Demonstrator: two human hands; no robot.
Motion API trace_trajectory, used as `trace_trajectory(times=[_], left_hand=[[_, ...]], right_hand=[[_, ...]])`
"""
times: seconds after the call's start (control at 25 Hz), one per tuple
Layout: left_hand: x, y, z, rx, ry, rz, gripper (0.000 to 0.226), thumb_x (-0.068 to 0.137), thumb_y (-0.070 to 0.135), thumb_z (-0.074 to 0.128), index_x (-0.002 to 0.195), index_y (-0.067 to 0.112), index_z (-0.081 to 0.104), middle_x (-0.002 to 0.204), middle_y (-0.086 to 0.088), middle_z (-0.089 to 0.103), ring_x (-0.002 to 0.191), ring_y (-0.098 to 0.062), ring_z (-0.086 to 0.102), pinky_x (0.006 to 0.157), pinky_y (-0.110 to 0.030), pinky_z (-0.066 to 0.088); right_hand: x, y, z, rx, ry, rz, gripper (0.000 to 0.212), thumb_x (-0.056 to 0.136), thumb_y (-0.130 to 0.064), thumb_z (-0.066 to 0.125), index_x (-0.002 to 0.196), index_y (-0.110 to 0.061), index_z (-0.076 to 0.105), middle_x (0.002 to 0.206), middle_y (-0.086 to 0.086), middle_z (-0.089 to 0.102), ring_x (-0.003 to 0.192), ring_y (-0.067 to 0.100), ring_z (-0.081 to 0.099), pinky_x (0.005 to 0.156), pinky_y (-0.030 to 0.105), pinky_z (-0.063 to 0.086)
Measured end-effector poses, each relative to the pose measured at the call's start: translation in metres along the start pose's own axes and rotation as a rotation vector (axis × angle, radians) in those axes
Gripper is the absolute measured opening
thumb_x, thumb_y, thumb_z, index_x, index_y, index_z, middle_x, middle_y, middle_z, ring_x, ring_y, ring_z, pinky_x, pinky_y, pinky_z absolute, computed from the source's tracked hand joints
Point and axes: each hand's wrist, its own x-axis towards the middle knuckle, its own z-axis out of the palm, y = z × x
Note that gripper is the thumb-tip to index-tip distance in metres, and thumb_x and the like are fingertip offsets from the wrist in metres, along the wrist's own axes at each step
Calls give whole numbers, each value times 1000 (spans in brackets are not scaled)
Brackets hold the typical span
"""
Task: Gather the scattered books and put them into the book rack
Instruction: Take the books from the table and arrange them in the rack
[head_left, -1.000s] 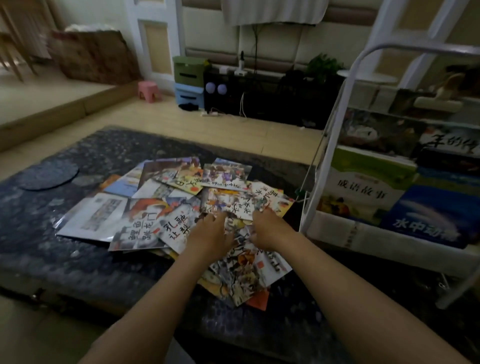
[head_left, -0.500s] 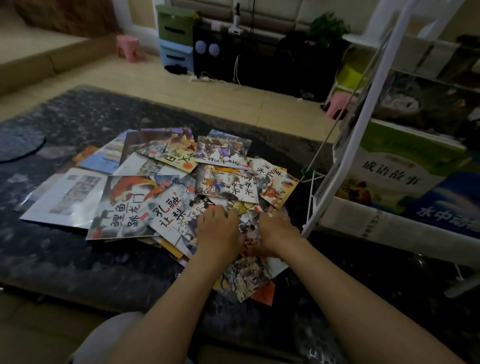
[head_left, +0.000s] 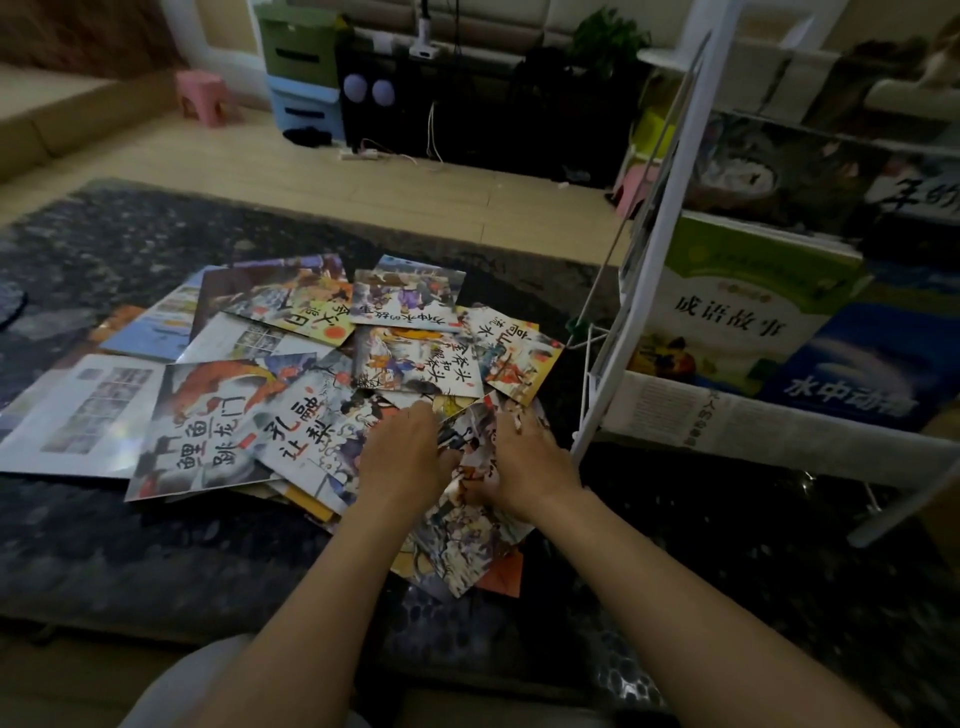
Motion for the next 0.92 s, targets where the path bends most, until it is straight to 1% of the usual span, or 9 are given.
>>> trace_trajectory(times=[0.08,0.16,0.32,0.4,0.52,0.64,0.76,0.84,0.92], left_hand=[[-3,-1,-4,-149,17,-77,37,88,42,67,96,19,40,79,1,49,73,-23,53,57,-33,37],[-5,-5,-10,-306,44,-119,37,87,42,69,92,20,39,74,1,46,61,-19,44,54,-32,32],[-3,-14,-21,-552,86,-91,40,86,35,72,83,20,35,74,1,35,61,-19,33,56,-34,30],[-4,-16,-26,-638,55,-110,41,86,29,73,83,15,35,76,-4,33,61,-18,35,54,-36,35],[-11,-12,-35,-807,4,-141,41,86,24,74,88,3,39,78,-12,41,60,-22,46,54,-44,48],[-17,4,-50,-786,-3,-110,32,91,23,68,89,4,42,77,-13,44,59,-16,47,52,-27,43],[-18,28,-79,-693,7,-11,25,91,24,69,102,18,47,90,-2,56,70,-10,55,55,-21,46],[-18,49,-101,-612,28,65,44,88,24,71,123,27,43,101,-4,59,76,-15,60,58,-23,49],[-18,76,-122,-491,105,159,73,86,23,75,142,32,31,111,-5,56,86,-22,61,67,-29,49]], right_hand=[[-6,7,7,60,113,-10,107,83,-61,68,157,-20,1,159,14,21,142,39,28,108,51,36],[-14,13,8,90,221,4,96,86,-58,65,154,-19,9,146,14,36,130,39,41,101,48,44],[-31,21,-10,106,453,-46,40,94,-36,58,129,-23,42,115,3,50,107,27,53,84,42,50],[-38,23,-23,119,516,-96,28,94,-22,57,122,-22,50,109,1,50,103,23,52,82,36,48],[-49,21,-44,259,539,-152,25,93,-10,56,116,-19,54,105,-1,46,98,19,50,75,29,42],[-60,22,-71,331,535,-196,26,91,-6,55,114,-20,56,105,0,46,96,18,49,77,33,46],[-71,28,-103,322,574,-230,31,91,-3,56,116,-21,59,104,1,46,95,18,48,74,29,42],[-79,35,-126,286,626,-239,34,92,-2,55,119,-21,60,102,1,43,94,19,48,72,28,40],[-91,45,-153,268,671,-261,36,93,-3,55,122,-22,62,102,1,42,94,18,46,73,28,38]])
